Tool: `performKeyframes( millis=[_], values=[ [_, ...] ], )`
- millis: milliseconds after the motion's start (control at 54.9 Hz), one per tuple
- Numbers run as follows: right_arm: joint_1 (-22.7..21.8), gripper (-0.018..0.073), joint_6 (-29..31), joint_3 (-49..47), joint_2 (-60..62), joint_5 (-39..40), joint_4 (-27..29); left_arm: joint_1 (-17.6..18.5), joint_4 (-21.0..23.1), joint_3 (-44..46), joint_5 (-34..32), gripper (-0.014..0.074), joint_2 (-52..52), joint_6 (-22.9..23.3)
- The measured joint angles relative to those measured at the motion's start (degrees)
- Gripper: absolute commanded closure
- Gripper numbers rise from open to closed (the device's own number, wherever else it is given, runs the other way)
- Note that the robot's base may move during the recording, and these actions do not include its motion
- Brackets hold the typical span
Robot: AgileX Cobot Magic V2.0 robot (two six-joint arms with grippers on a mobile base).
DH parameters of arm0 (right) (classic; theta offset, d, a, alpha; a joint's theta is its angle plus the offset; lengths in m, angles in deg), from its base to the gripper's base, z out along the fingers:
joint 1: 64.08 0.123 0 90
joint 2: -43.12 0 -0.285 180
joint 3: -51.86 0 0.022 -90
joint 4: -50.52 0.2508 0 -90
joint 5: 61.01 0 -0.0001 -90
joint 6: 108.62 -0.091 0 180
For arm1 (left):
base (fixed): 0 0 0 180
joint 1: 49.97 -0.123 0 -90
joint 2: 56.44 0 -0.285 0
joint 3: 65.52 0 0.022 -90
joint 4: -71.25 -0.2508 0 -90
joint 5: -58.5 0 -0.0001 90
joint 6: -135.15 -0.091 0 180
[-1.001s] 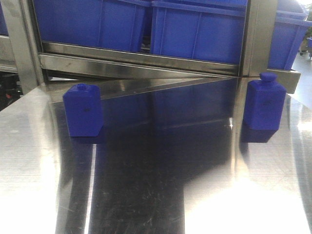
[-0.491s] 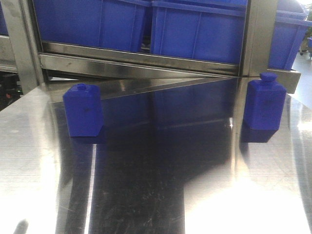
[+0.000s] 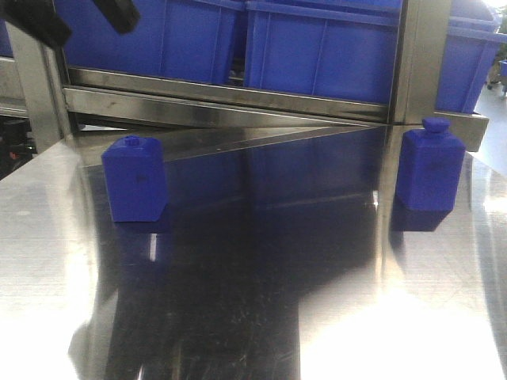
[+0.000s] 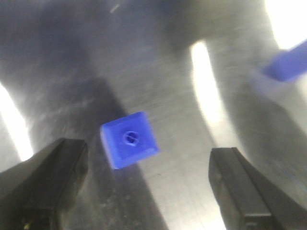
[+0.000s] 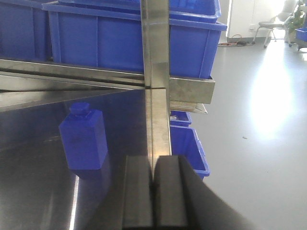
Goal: Pick and sort blue part to right shelf
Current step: 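Lower the left gripper onto the nearer blue bottle-shaped part and close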
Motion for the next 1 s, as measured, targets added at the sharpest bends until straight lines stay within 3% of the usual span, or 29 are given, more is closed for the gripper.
performKeyframes(
  millis=[91,237,510,1001],
  values=[
    [0.0,0.0524,0.0,0.0,0.0,0.0,0.0,1.6,-3.5,1.4,0.2,0.0029,-3.0,6.4],
    [0.0,0.0524,0.0,0.0,0.0,0.0,0.0,2.6,-4.8,3.7,1.7,0.0046,-7.8,12.3],
    [0.0,0.0524,0.0,0.0,0.0,0.0,0.0,2.7,-7.0,4.7,4.6,0.0074,-14.1,15.7],
    [0.0,0.0524,0.0,0.0,0.0,0.0,0.0,4.2,-6.8,4.9,3.7,0.0074,-18.7,16.1]
  ],
)
